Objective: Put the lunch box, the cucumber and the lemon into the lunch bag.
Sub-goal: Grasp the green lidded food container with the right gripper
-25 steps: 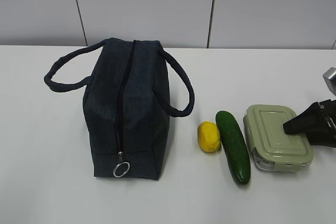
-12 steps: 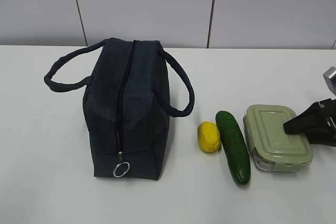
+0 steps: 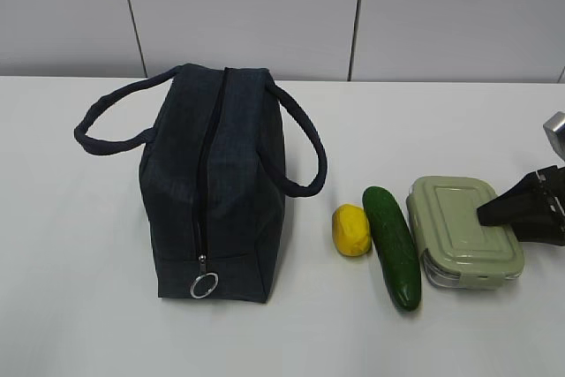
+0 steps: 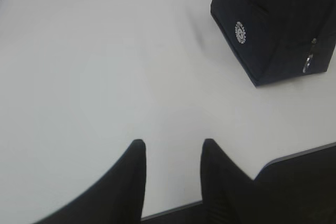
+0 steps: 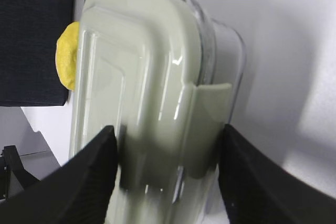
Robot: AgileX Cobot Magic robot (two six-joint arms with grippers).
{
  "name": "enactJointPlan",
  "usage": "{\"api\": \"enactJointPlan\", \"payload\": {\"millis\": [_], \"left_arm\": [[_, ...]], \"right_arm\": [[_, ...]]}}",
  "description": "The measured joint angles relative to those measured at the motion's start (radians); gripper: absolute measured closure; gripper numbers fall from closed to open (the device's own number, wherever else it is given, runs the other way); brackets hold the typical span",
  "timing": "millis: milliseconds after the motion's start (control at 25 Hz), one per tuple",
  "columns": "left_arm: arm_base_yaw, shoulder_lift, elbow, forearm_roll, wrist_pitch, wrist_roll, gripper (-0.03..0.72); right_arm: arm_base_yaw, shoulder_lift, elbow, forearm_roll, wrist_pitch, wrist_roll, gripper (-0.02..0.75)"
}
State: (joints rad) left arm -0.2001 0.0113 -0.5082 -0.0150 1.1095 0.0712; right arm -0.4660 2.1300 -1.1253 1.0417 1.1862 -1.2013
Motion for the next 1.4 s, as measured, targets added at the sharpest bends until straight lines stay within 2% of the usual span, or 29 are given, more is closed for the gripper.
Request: {"api": "enactJointPlan", "payload": {"millis": [1240, 1400], "left_arm": [[0.000, 0.000, 0.000, 0.000, 0.000, 0.000, 0.449], [0.000, 0.000, 0.000, 0.000, 0.000, 0.000, 0.449]], "right_arm": [[0.000, 0.000, 0.000, -0.007, 0.002, 0.000, 0.295], [0.000, 0.000, 0.000, -0.007, 0.007, 0.002, 0.337]]}}
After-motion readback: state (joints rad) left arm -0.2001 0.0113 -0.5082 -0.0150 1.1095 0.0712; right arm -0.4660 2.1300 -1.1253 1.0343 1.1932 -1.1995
